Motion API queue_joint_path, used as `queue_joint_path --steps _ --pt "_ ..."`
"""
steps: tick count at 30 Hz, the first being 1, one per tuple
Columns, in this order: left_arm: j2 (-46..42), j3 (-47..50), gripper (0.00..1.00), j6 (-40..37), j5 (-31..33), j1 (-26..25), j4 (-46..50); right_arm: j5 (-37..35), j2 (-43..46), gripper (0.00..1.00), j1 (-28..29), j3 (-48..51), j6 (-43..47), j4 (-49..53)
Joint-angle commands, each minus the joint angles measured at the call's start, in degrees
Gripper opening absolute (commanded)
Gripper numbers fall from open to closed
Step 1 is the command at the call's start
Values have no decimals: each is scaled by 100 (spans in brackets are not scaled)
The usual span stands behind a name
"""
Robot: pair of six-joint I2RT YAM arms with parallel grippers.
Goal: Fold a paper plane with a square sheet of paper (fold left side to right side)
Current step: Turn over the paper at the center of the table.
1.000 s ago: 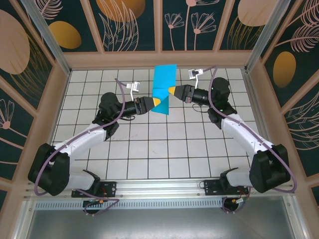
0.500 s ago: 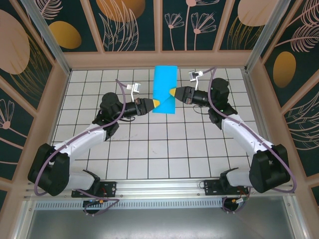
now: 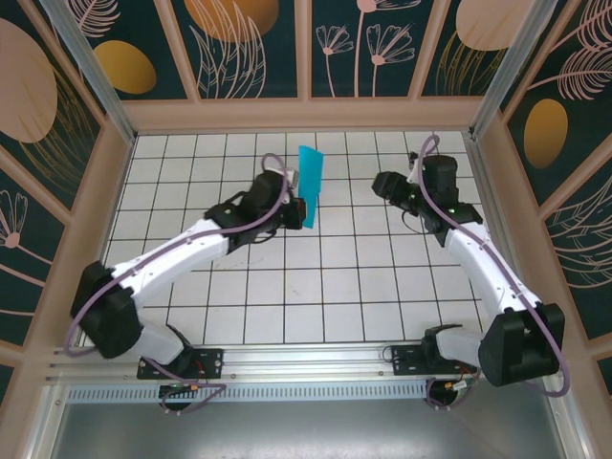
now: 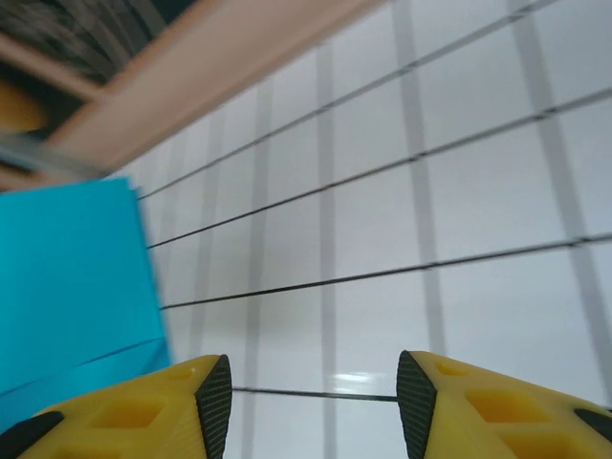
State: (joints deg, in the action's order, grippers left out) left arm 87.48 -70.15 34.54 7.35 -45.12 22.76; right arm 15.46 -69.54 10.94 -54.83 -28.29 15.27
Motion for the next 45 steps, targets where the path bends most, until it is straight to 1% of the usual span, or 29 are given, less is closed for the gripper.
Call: queue_joint_path --steps 1,3,5,7,9,14,19,23,24,25,26,28,31,33,34,36,38,42,43,45 --pt "840 -637 0 227 2623 -322 2874 -1018 304 52 -240 332 146 701" --pt "1334 -996 0 562 3083 -483 3569 -996 410 52 -394 558 73 624" --pt "1758 -1408 1 860 3399 -623 4171 -917 503 52 -540 741 37 545" --pt "2134 -1767 2 1045 3547 -717 4622 -825 564 52 -646 853 25 489" --pt "2488 -2086 5 1122 3484 -762 4849 -752 584 52 -717 937 24 462" --pt "3314 -2576 10 935 2697 -897 4762 -611 624 52 -820 1057 17 369" --pt "3909 -3211 18 570 1434 -935 4399 -433 569 52 -888 1106 17 327" --pt "4263 -3818 25 248 715 -937 4151 -360 542 52 -929 1160 43 345" --pt "4322 -3909 28 152 523 -937 4052 -360 544 52 -946 1185 48 348" --pt "4334 -3956 34 75 355 -937 3925 -345 538 52 -952 1209 52 345" --pt "4323 -3980 39 -2 193 -937 3772 -284 522 52 -960 1242 68 334" --pt "4255 -4030 47 -136 -121 -918 3526 -63 441 52 -967 1281 124 280" --pt "3982 -3977 58 -288 -701 -814 3054 480 284 52 -958 1376 166 49" --pt "3688 -3812 59 -329 -988 -682 2743 900 159 53 -929 1433 136 -169" --pt "3482 -3659 60 -334 -1101 -591 2421 1126 69 53 -870 1450 94 -304" --pt "3024 -3229 61 -334 -1308 -342 2028 1425 -154 52 -644 1442 -48 -580" --pt "2448 -2556 63 -263 -1497 -7 1530 1674 -462 51 -272 1395 -247 -956" --pt "1340 -1123 69 -37 -1861 725 444 1574 -1172 48 615 1122 -670 -1667" --pt "1120 -721 70 48 -2033 944 125 1512 -1385 48 821 1002 -769 -1816" --pt "653 -6 71 241 -2280 1317 -436 1366 -1828 48 1156 692 -826 -1955"
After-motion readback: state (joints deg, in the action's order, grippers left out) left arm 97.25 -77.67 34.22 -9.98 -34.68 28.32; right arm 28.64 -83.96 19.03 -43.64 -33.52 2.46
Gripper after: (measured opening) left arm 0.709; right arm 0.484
